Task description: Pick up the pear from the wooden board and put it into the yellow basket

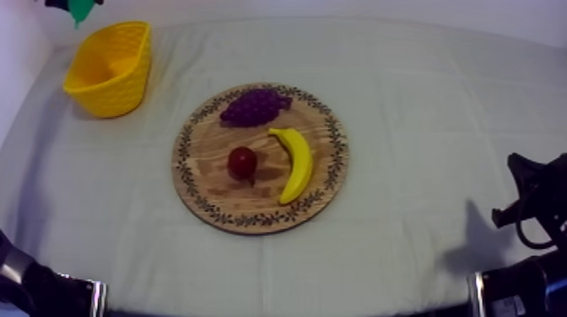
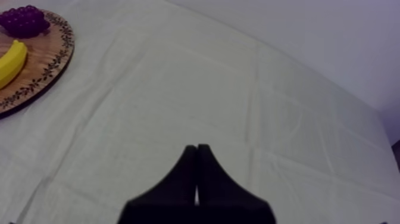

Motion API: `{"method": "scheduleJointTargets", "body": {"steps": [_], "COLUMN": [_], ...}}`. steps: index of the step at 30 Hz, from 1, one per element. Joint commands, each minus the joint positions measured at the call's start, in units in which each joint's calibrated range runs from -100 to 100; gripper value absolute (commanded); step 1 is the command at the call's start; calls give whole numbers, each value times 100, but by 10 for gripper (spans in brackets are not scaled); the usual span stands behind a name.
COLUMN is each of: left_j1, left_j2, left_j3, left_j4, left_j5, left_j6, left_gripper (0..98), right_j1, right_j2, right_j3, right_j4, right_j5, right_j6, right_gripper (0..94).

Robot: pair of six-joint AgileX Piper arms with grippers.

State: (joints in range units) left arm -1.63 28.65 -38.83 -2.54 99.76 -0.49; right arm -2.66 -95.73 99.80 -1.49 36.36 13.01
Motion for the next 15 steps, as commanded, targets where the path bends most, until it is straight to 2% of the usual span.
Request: {"method": "scheduleJointTargets", "body": {"steps": [1, 7, 15], "left_j1": [-24, -78, -112], "left_j2": [117, 512, 1119], "left_j3": [-21, -62, -135], "left_j4": [5, 21, 139], "left_j5": [0, -11, -87], "left_j6": [-4, -6, -87], "left_gripper": [491, 495, 500], "right_j1": [-2, -2, -2], "right_j2": [-3, -3, -3], "right_j3": [-2, -2, -2], "right_j4": [0, 0, 0], "right_j5": [2, 2, 2], "right_j6": [0, 0, 0], "right_gripper": [4, 4, 4]}}
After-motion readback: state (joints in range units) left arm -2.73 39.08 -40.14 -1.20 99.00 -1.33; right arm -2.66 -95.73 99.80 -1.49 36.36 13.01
